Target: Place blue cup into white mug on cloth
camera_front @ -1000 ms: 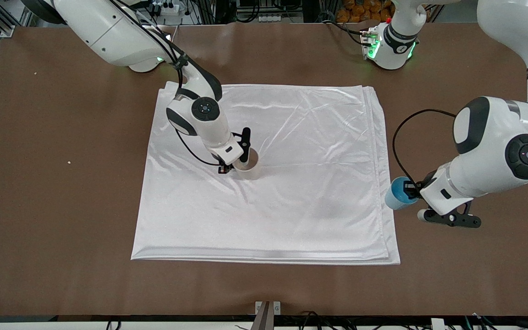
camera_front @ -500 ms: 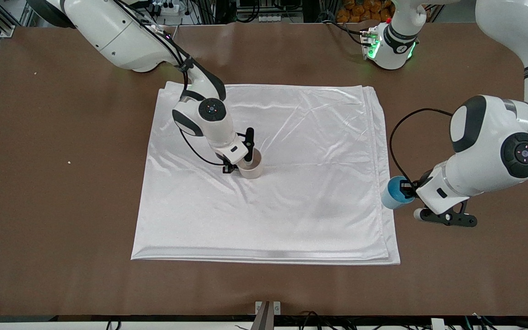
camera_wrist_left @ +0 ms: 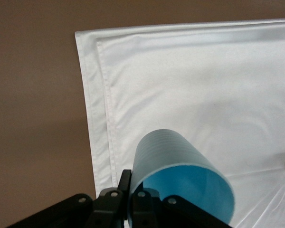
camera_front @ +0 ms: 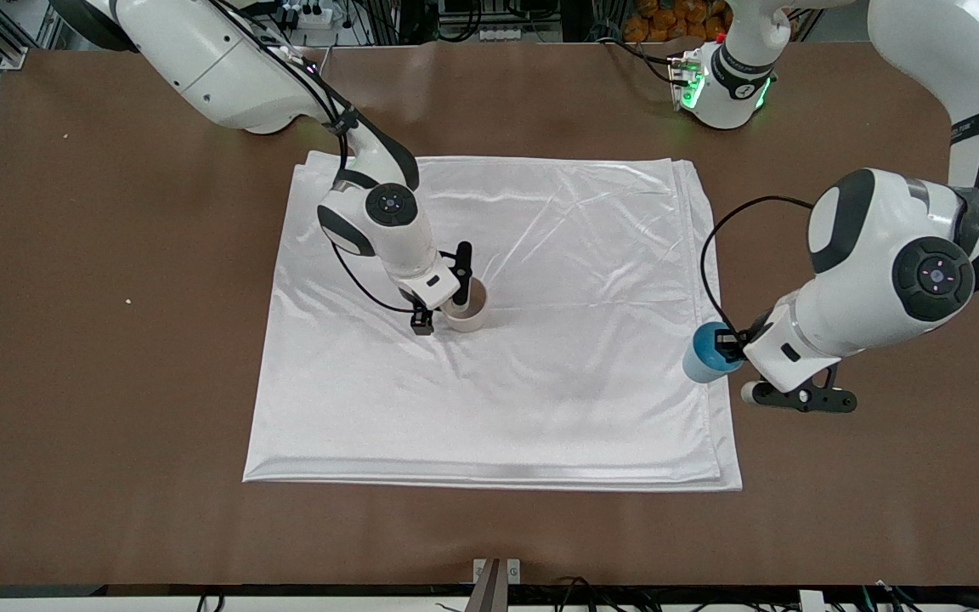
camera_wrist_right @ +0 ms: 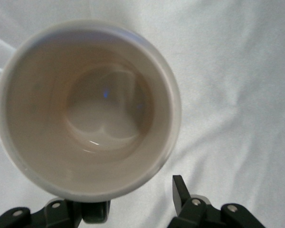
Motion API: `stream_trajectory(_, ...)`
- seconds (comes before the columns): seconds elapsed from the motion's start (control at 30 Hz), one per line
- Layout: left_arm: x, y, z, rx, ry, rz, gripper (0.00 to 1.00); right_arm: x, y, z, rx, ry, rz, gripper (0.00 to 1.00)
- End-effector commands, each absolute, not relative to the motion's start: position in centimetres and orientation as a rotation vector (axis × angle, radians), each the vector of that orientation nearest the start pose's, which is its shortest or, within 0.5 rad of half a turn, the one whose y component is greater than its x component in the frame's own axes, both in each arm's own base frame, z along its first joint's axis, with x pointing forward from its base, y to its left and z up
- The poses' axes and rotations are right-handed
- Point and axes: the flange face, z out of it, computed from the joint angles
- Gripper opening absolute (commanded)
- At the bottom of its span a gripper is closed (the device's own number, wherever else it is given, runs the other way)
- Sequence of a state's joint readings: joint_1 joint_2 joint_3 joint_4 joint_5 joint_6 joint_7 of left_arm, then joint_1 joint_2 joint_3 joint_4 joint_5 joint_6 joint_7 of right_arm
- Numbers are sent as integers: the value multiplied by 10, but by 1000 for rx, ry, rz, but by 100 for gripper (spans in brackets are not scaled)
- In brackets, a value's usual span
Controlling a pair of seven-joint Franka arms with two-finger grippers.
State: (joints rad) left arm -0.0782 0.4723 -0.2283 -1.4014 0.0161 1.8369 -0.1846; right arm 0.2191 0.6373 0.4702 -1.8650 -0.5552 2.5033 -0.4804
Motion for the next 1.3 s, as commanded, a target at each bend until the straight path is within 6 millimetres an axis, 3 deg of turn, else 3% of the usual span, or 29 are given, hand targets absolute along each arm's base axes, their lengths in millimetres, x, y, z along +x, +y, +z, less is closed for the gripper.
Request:
stream_trajectory(0.0, 656, -207, 447, -3227, 114, 92, 0, 521, 397, 242, -2385, -2201, -229, 100)
stream_trajectory(0.33, 642, -254, 451, -3227, 56, 88, 0, 529, 377, 309, -2501, -2197, -215, 100)
stream_trajectory(0.57, 627, -298, 458, -3234, -2, 73, 0, 537, 353, 355, -2569, -2073, -191, 100)
stream_trajectory(1.03, 596, -372, 450, -3255, -51, 37, 0, 551, 248, 466, -2722, -1838, -32, 100)
stream_trajectory(1.27, 570, -423, 431, -3254, -106, 59, 0, 559, 222, 509, -2801, -1731, 1, 100)
